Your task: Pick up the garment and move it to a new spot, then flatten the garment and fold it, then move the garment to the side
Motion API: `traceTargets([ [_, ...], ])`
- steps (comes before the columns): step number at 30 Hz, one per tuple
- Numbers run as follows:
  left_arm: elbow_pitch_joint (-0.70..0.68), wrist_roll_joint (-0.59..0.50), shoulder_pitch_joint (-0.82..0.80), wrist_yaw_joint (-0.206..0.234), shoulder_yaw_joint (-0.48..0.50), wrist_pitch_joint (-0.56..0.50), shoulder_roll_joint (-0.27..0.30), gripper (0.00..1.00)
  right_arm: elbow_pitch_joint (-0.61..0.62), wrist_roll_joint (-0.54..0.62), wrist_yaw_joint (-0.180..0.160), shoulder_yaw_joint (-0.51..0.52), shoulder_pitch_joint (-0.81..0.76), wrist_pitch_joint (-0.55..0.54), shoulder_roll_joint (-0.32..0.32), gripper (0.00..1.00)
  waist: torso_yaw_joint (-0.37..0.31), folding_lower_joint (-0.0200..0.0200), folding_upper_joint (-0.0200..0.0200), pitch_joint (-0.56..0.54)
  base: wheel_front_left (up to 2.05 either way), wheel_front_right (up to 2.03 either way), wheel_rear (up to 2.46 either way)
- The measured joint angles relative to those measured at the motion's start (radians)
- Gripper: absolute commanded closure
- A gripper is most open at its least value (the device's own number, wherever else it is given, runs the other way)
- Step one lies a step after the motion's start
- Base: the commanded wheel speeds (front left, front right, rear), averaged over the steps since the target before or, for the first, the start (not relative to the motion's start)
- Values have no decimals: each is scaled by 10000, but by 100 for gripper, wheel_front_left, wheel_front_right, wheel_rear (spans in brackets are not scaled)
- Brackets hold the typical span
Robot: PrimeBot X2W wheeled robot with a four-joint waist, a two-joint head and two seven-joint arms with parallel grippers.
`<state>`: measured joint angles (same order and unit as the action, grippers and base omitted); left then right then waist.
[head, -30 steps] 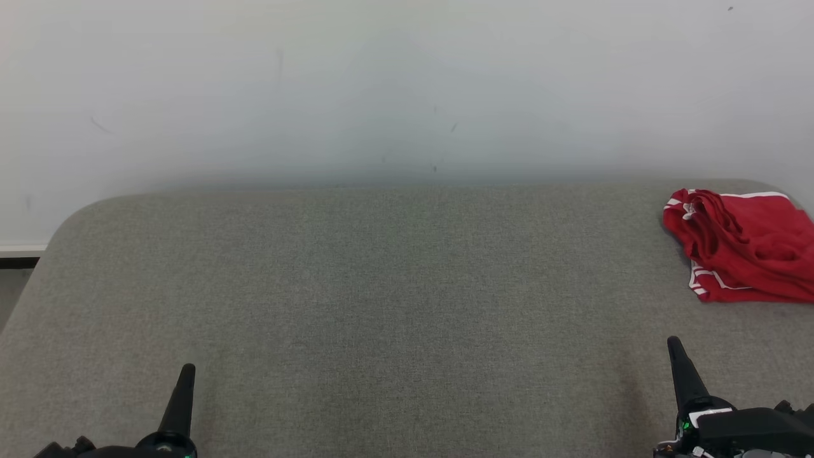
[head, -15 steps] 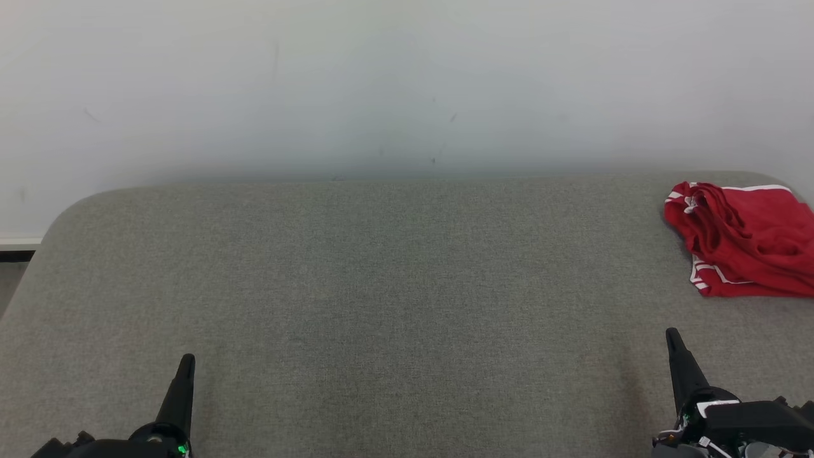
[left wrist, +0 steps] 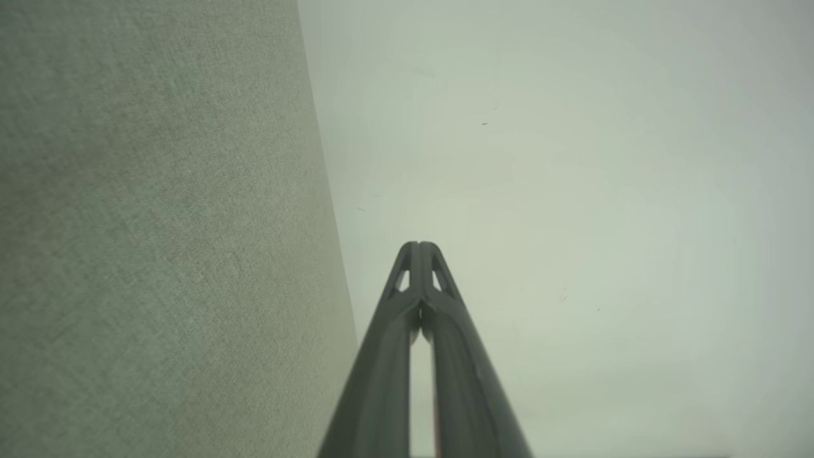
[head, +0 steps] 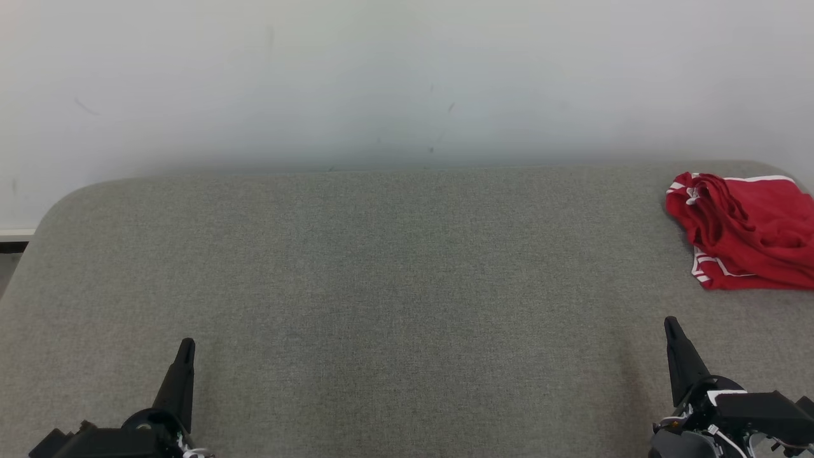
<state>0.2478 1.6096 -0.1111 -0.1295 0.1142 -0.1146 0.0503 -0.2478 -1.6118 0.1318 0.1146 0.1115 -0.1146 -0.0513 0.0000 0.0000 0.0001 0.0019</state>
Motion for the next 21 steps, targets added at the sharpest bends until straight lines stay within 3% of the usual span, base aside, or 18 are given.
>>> traceTargets([
  [21,2,0,0,0,0,2,0,100,-2,0,0,4,5,0,2,100,0,0,0,0,0,0,0],
])
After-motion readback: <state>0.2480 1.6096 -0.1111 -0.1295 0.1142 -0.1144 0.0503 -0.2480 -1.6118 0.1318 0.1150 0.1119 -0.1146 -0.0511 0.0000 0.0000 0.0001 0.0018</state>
